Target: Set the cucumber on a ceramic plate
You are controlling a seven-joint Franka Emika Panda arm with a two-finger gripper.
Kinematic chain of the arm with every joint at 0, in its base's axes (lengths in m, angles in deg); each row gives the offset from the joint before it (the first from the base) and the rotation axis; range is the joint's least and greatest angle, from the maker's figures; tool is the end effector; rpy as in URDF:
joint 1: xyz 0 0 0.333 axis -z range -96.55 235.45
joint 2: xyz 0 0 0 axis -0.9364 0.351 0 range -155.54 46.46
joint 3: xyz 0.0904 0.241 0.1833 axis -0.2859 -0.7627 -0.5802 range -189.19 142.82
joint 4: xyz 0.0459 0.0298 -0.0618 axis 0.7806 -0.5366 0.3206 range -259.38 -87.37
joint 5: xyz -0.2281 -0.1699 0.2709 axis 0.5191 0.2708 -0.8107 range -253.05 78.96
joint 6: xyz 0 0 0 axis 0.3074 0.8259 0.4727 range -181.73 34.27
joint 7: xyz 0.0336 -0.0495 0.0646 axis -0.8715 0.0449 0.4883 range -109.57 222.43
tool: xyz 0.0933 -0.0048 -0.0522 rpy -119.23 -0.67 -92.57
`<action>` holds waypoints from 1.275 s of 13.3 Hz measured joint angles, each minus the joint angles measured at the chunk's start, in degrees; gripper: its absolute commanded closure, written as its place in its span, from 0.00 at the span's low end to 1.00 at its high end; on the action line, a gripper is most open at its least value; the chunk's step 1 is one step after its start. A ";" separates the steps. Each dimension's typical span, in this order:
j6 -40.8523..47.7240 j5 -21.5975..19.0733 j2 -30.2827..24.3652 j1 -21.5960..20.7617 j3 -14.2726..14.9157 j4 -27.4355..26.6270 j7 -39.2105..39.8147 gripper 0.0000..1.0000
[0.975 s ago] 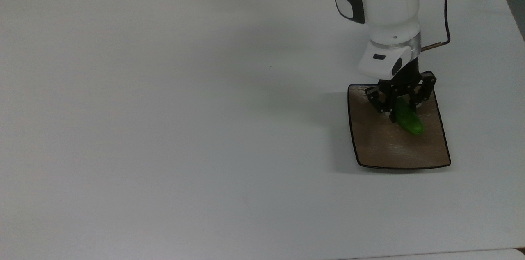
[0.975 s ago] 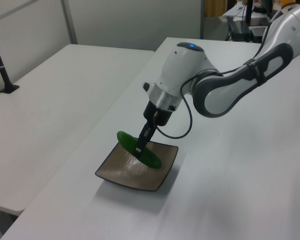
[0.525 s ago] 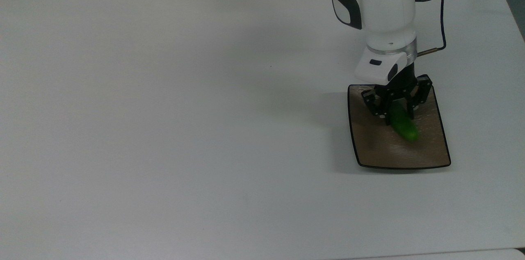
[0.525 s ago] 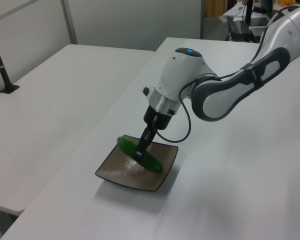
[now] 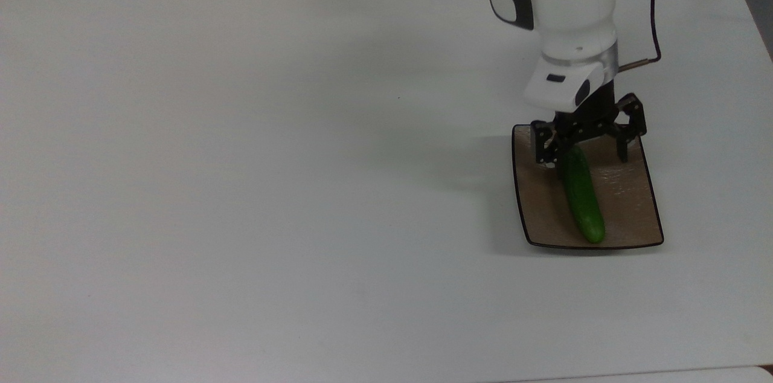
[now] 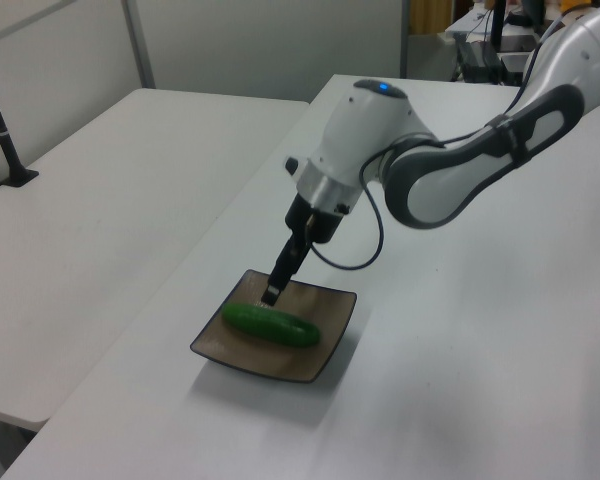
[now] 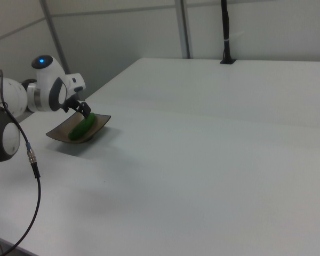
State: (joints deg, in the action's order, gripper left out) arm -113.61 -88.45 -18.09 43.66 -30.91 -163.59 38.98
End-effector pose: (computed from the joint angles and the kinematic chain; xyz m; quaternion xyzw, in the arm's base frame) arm 0.6506 0.4006 0.3945 -0.9583 -0.1036 -0.2181 0.1531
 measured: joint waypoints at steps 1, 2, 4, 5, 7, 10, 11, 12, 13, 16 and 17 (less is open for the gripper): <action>2.03 0.11 -1.47 0.02 0.12 -0.31 0.00 0.00; 7.13 0.12 -3.93 0.08 0.52 -0.51 0.00 0.00; 17.27 0.14 -8.57 0.23 1.78 -0.74 0.00 0.00; 21.89 0.15 -10.72 0.26 2.58 -0.84 0.00 0.00; 32.74 0.17 -16.16 0.92 4.29 -1.06 -0.16 0.00; 49.66 0.22 -25.27 5.77 5.18 -1.50 -0.27 0.00; 54.31 0.25 -28.29 7.98 5.25 -1.98 -0.27 0.00; 57.72 0.25 -30.95 10.27 5.33 -2.81 -0.27 0.00; 59.32 0.25 -32.64 11.71 5.48 -3.73 -0.27 0.00; 60.71 0.22 -37.73 14.44 7.86 -8.41 0.00 0.00; 60.71 0.22 -38.84 14.59 8.78 -9.79 0.43 0.00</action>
State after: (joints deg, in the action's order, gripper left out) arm -52.90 -88.23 -56.93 58.25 -22.13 -173.37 39.41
